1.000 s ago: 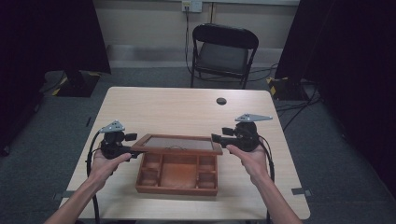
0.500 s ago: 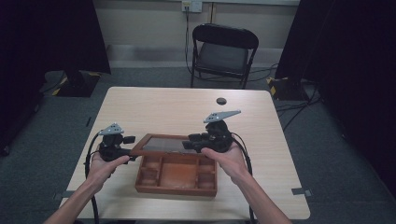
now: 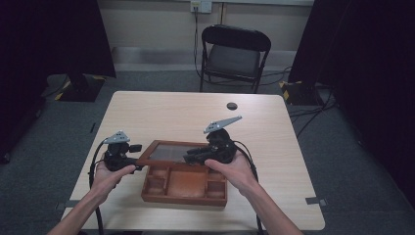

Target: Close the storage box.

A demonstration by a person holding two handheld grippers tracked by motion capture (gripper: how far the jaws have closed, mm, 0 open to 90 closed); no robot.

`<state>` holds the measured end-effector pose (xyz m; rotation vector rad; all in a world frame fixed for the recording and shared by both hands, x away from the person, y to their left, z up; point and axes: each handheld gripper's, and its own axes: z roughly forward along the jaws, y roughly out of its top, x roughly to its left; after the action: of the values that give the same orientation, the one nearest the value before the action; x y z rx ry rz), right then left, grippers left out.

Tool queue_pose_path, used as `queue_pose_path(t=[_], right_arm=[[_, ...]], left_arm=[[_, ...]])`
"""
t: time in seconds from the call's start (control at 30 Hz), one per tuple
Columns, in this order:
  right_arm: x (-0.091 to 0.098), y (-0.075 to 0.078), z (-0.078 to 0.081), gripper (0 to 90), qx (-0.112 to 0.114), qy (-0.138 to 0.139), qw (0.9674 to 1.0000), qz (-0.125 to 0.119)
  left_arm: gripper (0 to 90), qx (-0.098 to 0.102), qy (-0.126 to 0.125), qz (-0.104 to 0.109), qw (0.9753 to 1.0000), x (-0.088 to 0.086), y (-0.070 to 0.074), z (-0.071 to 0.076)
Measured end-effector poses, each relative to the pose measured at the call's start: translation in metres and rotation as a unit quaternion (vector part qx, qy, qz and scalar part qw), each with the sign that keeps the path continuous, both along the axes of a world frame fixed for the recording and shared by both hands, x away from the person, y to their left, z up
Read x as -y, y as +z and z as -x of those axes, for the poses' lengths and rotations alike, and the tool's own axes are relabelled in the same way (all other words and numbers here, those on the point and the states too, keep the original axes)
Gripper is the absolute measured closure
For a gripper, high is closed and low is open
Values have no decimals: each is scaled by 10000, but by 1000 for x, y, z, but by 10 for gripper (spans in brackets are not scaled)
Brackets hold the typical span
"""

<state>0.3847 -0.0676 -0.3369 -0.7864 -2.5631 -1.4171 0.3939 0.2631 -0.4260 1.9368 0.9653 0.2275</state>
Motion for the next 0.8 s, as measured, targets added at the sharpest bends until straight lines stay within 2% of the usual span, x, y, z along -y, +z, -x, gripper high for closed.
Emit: queue_pose_path(t=[0.17, 0.33, 0.53, 0.8], right_arm=[[-7, -5, 0, 766, -133, 169, 9998, 35], [-9, -5, -2, 758, -232, 190, 9995, 47], [-7, -11, -6, 809, -448, 203, 9988, -65], [-7, -13, -4, 818, -356, 237, 9991, 12]], left_arm=[[172, 33, 9, -8, 10000, -1, 0, 1], [174, -11, -54, 36, 10000, 0, -1, 1], [175, -17, -46, 19, 10000, 0, -2, 1], [177, -117, -43, -76, 9999, 2, -6, -1]])
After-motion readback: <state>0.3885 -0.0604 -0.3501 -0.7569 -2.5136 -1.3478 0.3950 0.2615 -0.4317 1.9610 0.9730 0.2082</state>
